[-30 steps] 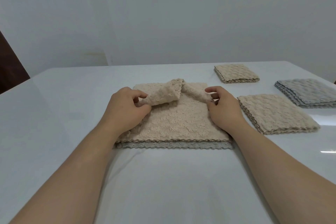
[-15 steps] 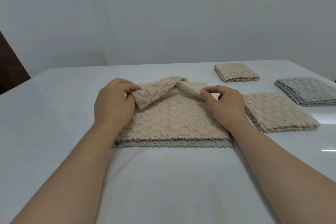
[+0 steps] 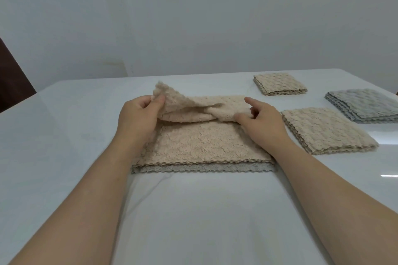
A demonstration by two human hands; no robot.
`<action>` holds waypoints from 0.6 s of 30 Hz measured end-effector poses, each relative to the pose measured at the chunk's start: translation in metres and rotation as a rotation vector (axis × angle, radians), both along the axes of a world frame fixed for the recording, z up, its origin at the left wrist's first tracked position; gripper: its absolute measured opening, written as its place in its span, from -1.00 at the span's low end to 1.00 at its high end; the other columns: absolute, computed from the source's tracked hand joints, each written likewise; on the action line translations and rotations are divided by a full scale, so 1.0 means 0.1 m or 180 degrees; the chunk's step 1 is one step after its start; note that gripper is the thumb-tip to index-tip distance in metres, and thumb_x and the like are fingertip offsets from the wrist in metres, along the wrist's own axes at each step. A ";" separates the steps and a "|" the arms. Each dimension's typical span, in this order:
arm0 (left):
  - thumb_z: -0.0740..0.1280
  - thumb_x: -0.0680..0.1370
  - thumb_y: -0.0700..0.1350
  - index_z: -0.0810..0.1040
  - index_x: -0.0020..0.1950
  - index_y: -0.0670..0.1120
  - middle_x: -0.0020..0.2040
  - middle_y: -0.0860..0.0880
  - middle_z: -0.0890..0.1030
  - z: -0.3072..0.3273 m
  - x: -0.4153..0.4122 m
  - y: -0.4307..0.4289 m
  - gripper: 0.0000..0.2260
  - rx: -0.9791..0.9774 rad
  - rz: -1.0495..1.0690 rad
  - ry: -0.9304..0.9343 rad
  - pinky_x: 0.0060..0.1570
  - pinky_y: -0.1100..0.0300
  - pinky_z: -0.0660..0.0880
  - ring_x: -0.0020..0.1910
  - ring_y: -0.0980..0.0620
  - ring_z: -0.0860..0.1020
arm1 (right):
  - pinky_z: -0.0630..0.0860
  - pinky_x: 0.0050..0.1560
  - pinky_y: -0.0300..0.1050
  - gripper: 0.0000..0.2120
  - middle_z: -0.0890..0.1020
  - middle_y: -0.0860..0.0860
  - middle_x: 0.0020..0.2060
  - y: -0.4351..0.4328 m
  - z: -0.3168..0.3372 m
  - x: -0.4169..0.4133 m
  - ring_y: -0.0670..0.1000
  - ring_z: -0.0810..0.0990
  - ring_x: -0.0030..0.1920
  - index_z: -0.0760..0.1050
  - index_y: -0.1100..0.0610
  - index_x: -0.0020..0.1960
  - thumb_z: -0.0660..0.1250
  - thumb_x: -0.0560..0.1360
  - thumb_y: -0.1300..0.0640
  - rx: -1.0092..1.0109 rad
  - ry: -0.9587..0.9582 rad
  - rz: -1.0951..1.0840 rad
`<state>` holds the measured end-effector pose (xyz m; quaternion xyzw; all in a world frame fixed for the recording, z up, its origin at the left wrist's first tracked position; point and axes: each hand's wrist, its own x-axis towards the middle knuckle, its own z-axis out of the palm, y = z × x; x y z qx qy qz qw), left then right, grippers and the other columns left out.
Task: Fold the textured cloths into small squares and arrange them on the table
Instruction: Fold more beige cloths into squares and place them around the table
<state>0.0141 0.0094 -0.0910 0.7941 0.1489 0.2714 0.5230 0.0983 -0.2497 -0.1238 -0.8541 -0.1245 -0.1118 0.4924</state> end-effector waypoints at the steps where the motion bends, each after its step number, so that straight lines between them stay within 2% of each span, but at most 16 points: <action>1: 0.37 0.54 0.18 0.58 -0.11 -0.31 -0.29 -0.04 0.50 -0.01 0.00 0.01 -0.50 0.0029 -0.0011 0.0007 -0.17 0.12 0.35 -0.29 0.03 0.43 | 0.47 0.06 -0.19 -0.40 0.49 -0.10 -0.11 0.00 0.01 0.00 -0.11 0.52 -0.07 0.41 -0.02 0.51 0.45 0.49 -0.03 0.0016 0.0030 -0.0001; 3: 0.34 0.56 0.25 0.53 -0.09 -0.36 -0.29 -0.07 0.42 -0.01 -0.01 0.00 -0.39 0.0136 0.0081 -0.0010 -0.21 0.11 0.28 -0.30 0.02 0.36 | 0.44 0.08 -0.23 -0.46 0.50 -0.14 -0.13 -0.01 0.02 0.00 -0.18 0.52 -0.08 0.48 -0.05 0.44 0.48 0.48 -0.05 0.0099 0.0065 -0.0001; 6: 0.33 0.58 0.24 0.52 -0.10 -0.38 -0.27 -0.08 0.44 0.01 -0.01 -0.01 -0.39 0.0119 0.0150 0.0014 -0.19 0.11 0.30 -0.27 0.00 0.37 | 0.36 -0.18 -0.45 -0.60 0.49 -0.18 -0.22 -0.02 0.02 -0.01 -0.23 0.48 -0.26 0.58 -0.06 0.30 0.48 0.48 0.11 0.0067 -0.0107 0.0007; 9: 0.39 0.55 0.19 0.49 -0.17 -0.35 -0.28 -0.10 0.46 0.00 0.00 0.01 -0.45 -0.0045 0.0195 0.0106 -0.15 0.10 0.38 -0.27 -0.02 0.42 | 0.32 -0.24 -0.54 -0.52 0.53 -0.13 -0.11 -0.01 0.02 -0.03 -0.23 0.49 -0.25 0.51 -0.08 0.38 0.39 0.51 0.24 -0.0024 -0.0222 0.0015; 11: 0.41 0.47 0.21 0.46 -0.21 -0.34 -0.30 -0.08 0.45 0.01 0.00 0.02 -0.44 -0.0172 0.0210 0.0159 -0.11 0.08 0.40 -0.28 -0.02 0.42 | 0.36 -0.20 -0.51 -0.37 0.53 -0.10 0.05 0.00 0.04 -0.04 -0.24 0.52 -0.25 0.34 -0.12 0.53 0.34 0.54 0.29 0.0088 -0.0125 0.0041; 14: 0.42 0.37 0.17 0.48 -0.19 -0.36 -0.28 -0.06 0.43 0.05 -0.02 0.01 -0.46 -0.0197 0.0204 0.0291 -0.12 0.07 0.38 -0.27 -0.02 0.39 | 0.43 -0.22 -0.37 -0.22 0.55 -0.05 0.10 -0.01 0.08 -0.06 -0.16 0.54 -0.27 0.14 -0.21 0.60 0.32 0.54 0.31 0.0188 0.0014 0.0085; 16: 0.40 0.28 0.09 0.50 -0.19 -0.35 -0.28 -0.06 0.41 0.09 -0.04 -0.01 -0.53 -0.0145 0.0167 0.0398 -0.13 0.05 0.35 -0.25 -0.02 0.38 | 0.47 -0.26 -0.28 -0.23 0.57 -0.07 0.03 -0.03 0.12 -0.10 -0.10 0.53 -0.33 0.17 -0.23 0.59 0.32 0.52 0.29 0.0178 0.0085 0.0065; 18: 0.37 0.26 0.01 0.48 -0.24 -0.31 -0.28 -0.07 0.38 0.11 -0.07 -0.03 -0.63 -0.0083 0.0099 0.0489 -0.16 0.05 0.32 -0.25 -0.01 0.35 | 0.51 -0.34 -0.21 -0.31 0.59 -0.11 -0.02 -0.04 0.15 -0.17 -0.08 0.52 -0.40 0.30 -0.20 0.52 0.34 0.49 0.25 0.0192 0.0146 0.0050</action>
